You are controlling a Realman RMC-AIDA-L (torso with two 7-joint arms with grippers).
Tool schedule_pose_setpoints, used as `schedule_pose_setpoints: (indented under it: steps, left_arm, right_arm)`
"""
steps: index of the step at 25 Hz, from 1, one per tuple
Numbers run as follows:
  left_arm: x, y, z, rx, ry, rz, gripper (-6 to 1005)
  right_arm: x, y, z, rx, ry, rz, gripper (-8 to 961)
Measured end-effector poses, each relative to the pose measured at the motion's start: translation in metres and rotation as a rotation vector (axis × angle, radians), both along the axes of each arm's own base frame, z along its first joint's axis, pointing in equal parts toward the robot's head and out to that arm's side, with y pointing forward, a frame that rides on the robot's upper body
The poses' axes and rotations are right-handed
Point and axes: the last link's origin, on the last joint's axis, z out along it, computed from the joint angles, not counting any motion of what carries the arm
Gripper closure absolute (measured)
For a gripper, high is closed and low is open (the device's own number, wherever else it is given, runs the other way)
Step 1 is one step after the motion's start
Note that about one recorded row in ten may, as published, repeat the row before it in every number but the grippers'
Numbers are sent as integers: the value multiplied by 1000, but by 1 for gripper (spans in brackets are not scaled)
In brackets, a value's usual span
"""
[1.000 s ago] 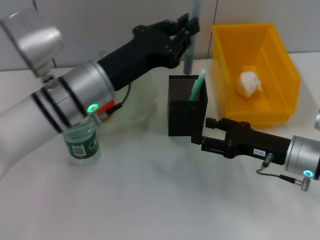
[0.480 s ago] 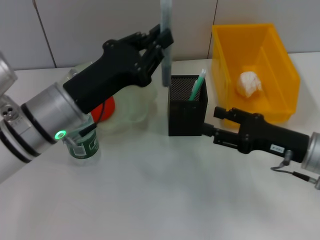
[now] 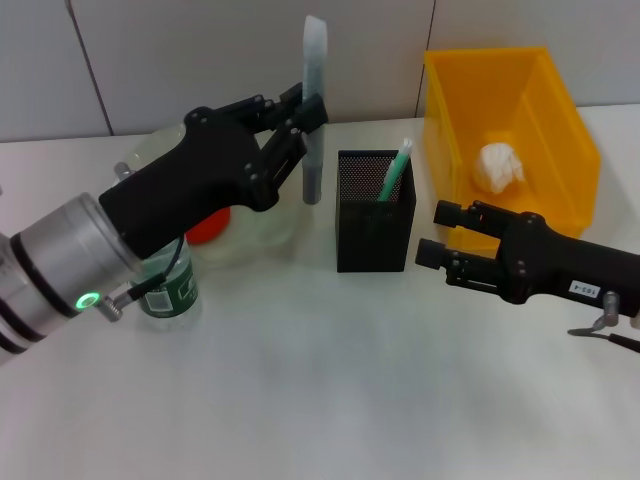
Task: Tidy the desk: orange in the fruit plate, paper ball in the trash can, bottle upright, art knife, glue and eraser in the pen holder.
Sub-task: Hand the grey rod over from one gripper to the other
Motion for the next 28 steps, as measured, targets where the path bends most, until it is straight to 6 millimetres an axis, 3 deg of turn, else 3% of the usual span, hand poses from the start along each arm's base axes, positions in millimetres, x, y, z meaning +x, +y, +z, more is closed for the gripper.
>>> schedule_pose_setpoints:
  steps: [13, 28]
  left_arm:
    - [-3, -15, 5, -95, -17, -65, 857]
    - [6, -22, -3, -138, -41, -104, 861]
  right_arm:
    - [-13, -6, 18, -75, 5, 88, 190]
    - [-28, -13, 11, -129, 1, 203, 191]
